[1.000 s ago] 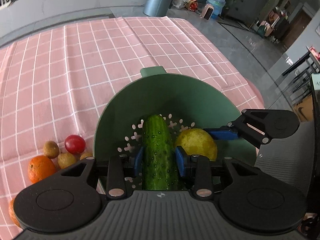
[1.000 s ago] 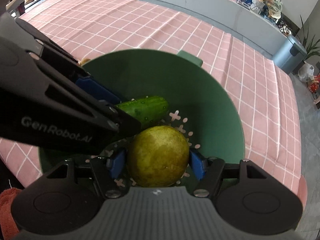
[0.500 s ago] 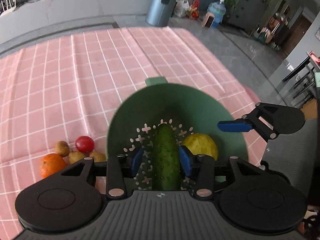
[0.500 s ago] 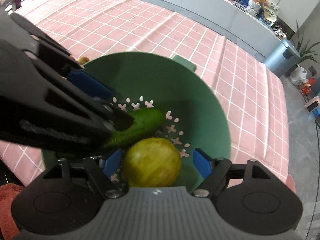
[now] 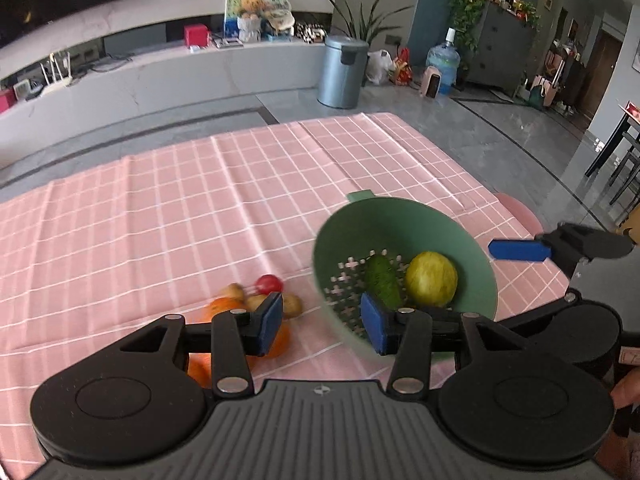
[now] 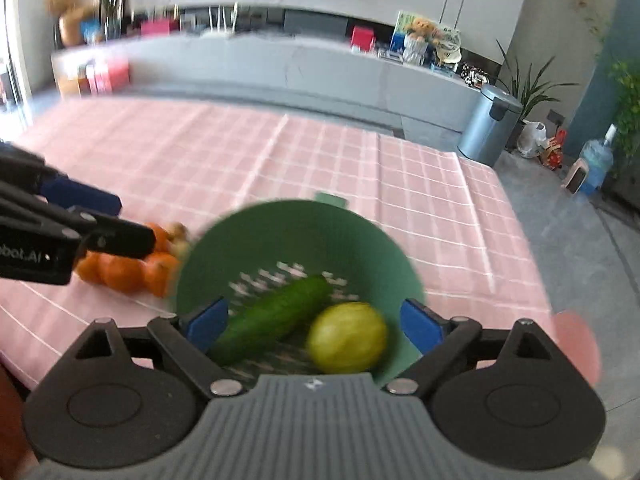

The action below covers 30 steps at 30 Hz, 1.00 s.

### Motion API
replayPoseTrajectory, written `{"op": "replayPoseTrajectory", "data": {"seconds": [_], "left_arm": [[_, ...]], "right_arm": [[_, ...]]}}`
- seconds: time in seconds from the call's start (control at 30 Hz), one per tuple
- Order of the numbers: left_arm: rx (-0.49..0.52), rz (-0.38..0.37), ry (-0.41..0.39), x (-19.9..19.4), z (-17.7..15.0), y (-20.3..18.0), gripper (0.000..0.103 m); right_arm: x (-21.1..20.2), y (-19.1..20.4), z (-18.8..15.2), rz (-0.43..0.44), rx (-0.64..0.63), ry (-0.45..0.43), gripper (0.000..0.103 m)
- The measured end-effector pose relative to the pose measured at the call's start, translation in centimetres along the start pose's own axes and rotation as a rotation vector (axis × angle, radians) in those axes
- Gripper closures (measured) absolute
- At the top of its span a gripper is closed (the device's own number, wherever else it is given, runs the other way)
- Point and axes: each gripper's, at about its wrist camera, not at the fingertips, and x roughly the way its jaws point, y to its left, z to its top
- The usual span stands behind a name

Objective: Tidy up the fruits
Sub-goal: 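Open both tools to drop the cucumber and pear into the colander, then grasp an orange with the left tool while the right tool grasps another orange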

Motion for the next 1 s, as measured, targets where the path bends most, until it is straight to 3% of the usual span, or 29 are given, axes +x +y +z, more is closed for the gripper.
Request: {"op": "replayPoseTrajectory", "data": {"seconds": [0.23,0.4,0.8,1.0], "left_arm": [[-0.002,0.023,-0.036,-2.6,-2.5,2.6,0.048],[-0.035,0.04,-0.052,-3.3,-4.5,4.5,0.048],[-0.087,0.034,-0.034,-2.6,-6.5,7.8,0.048],[-0.134,0.01,-0.041,-1.8,-7.5,9.5,0.048]], "right_arm": [[-1.5,4.6,-1.9,0.099,0.084,-0.099,0.018],[-1.6,7.1,-2.6,0.122,0.104,-0.122,0.02],[1.0,11.8,-3.1,0.138,0.041,-0.063,0.038],[2.6,12.9,-3.3,0.133,-0.023,-0.033,0.057]]}}
